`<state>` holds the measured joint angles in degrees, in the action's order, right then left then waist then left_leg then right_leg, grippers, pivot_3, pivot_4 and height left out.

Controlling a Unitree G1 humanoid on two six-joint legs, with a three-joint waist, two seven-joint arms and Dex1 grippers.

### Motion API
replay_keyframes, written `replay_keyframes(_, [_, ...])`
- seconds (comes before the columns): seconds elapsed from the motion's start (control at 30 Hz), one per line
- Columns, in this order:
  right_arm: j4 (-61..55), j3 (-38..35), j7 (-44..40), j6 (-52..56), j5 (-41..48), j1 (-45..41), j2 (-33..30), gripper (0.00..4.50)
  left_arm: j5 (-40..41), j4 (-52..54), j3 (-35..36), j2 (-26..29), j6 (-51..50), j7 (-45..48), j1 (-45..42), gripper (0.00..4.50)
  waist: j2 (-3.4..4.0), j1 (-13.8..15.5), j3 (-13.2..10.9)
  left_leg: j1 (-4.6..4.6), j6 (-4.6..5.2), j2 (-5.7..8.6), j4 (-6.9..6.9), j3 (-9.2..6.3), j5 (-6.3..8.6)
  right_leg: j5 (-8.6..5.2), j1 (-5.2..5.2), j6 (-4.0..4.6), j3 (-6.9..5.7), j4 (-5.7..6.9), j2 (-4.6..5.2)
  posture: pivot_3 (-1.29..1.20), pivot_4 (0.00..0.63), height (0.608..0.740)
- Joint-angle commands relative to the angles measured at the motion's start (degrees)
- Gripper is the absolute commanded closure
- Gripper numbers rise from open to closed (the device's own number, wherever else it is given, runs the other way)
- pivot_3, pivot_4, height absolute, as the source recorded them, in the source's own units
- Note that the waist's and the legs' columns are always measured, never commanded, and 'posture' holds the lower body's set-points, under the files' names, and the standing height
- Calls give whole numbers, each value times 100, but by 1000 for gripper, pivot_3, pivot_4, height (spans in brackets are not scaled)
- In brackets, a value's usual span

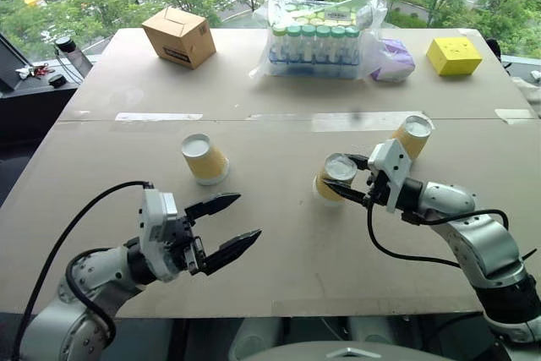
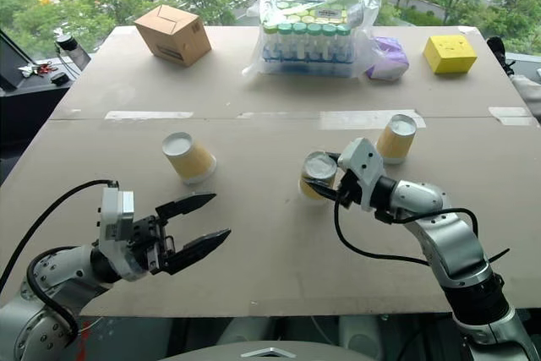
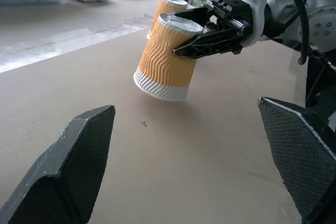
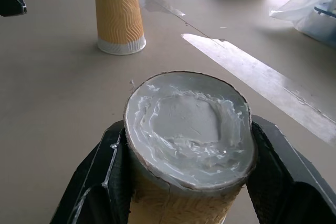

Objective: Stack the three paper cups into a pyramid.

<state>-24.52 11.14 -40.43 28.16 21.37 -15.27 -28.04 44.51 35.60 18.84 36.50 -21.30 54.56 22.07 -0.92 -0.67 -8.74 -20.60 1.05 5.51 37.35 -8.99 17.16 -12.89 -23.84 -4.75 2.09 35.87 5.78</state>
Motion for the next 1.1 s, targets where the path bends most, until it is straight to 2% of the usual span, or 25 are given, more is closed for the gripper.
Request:
replay_keyframes(0.03, [32, 393, -375, -78, 21, -381, 129, 2373, 20, 192, 348, -74, 255, 32, 320, 0, -1, -22, 0, 1, 0, -4, 0, 3, 0, 2, 0, 2, 2, 0, -4, 0, 150, 740])
replay_keyframes(0.23, [776, 820, -521, -420, -329, -975, 629, 2373, -177, 58, 452, -100, 516, 116, 560, 0, -4, 13, 2, 0, -1, -10, 2, 2, 0, 6, 0, 9, -3, 0, -11, 0, 150, 740])
replay_keyframes(0.53, [726, 550, -588, -370, -370, -871, 309, 2373, -245, 136, 411, -158, 684, 117, 806, 0, -6, 1, 3, -4, -1, -7, 4, 0, 0, 6, -2, 9, -4, -3, -9, 0, 150, 740])
replay_keyframes(0.77, [634, 147, -598, -386, -356, -420, -154, 2373, -201, 155, 446, -137, 667, 111, 816, 0, -6, 16, 4, -4, -1, -7, 5, 3, 0, 7, -1, 9, -3, -3, -9, 0, 150, 740])
replay_keyframes(1.1, [820, 262, -386, -478, -603, -354, 193, 2373, -56, 110, 597, 26, 595, 220, 670, 0, -8, -4, 5, -2, -1, -16, 5, 5, 0, 9, -2, 12, -1, -1, -17, 0, 150, 740])
